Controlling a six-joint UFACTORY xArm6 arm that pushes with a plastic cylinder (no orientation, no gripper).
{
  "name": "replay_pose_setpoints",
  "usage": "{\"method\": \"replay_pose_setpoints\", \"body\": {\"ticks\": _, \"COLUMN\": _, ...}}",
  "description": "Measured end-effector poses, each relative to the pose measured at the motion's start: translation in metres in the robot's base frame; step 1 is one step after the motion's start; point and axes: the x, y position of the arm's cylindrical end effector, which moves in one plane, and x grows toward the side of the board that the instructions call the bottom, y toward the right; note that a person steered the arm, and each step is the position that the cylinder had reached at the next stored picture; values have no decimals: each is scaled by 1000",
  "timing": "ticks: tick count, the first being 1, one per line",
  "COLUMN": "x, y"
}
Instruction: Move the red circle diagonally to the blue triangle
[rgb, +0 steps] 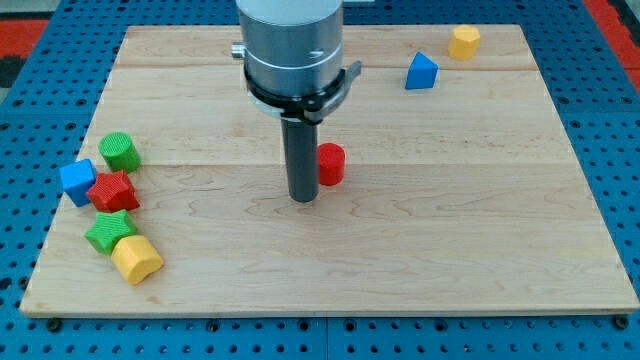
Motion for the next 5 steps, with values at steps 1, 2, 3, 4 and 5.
{"method": "replay_pose_setpoints", "body": {"ticks": 1, "x": -35, "y": 39}}
{"method": "replay_pose_setpoints", "body": {"ticks": 2, "x": -78, "y": 45}}
{"method": "replay_pose_setpoints", "body": {"ticks": 3, "x": -82, "y": 83}}
{"method": "replay_pose_setpoints", "body": {"ticks": 4, "x": -88, "y": 86}}
{"method": "replay_pose_setpoints", "body": {"ticks": 5, "x": -87, "y": 82}}
